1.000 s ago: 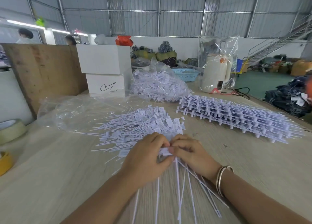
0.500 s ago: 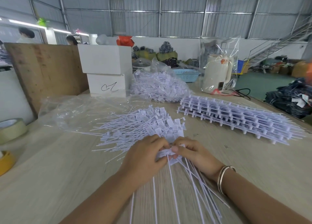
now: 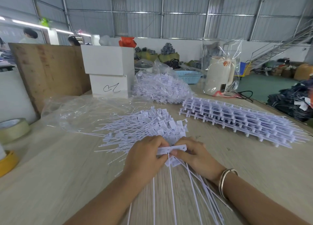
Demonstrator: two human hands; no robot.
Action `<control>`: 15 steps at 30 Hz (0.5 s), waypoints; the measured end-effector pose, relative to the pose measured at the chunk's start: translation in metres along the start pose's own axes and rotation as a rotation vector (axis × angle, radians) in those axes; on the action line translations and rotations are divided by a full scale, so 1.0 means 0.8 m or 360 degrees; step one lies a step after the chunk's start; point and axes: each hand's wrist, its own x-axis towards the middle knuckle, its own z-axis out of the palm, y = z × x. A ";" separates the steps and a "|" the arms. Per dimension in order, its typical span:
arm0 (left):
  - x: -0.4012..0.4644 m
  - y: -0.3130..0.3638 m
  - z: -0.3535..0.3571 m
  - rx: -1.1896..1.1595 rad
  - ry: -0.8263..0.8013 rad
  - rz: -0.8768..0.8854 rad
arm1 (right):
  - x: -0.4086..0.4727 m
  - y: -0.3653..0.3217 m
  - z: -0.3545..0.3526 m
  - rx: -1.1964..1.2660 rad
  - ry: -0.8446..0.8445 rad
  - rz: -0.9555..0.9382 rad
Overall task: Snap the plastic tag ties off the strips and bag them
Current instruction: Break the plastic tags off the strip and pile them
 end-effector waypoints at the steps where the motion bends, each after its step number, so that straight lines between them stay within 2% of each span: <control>1: 0.000 0.000 0.001 -0.0006 0.0017 -0.0007 | 0.000 0.000 0.000 -0.0037 0.0014 0.0002; 11: 0.002 -0.009 0.000 -0.0092 -0.0160 -0.0173 | 0.001 0.008 0.000 -0.0350 0.0020 -0.0138; 15: 0.002 -0.011 -0.004 -0.0474 -0.0274 -0.0209 | -0.001 0.013 -0.004 -0.0530 0.0061 -0.0213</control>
